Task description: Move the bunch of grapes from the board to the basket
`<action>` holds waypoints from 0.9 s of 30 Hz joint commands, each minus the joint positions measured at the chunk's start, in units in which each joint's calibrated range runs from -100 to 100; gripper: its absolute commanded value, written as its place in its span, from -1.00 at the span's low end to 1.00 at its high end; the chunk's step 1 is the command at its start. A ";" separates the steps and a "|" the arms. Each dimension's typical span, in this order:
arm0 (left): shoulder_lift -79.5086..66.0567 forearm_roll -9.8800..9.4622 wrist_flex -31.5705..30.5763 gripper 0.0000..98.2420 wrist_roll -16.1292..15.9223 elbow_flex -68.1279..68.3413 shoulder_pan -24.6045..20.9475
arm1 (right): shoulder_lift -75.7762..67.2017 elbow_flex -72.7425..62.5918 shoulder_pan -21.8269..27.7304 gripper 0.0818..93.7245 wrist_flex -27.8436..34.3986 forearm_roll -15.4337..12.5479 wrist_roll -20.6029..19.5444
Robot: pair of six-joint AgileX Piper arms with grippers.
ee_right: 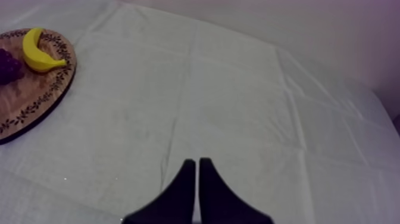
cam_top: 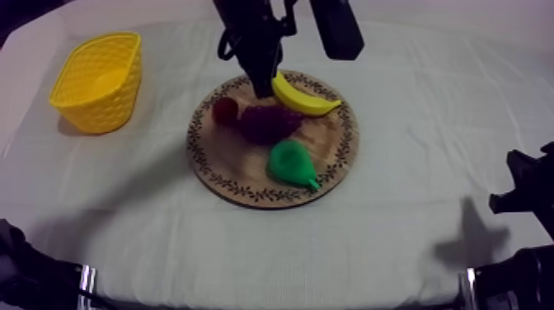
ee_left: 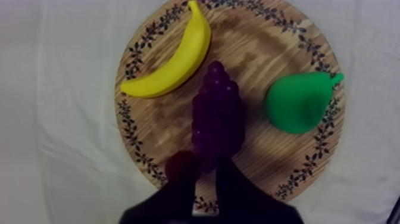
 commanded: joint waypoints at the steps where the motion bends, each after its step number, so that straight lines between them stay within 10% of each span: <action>1: 0.07 0.01 0.01 -0.38 0.27 0.22 0.04 | 0.00 -0.04 -0.01 -0.99 0.00 0.00 0.00; 11: -0.39 0.05 -0.35 0.21 0.24 1.86 0.55 | 0.00 -0.04 -0.01 -0.99 0.00 0.00 0.00; 27: 2.99 0.71 -0.45 0.47 0.16 2.83 0.87 | 0.00 -0.04 -0.01 -0.99 0.00 0.00 0.00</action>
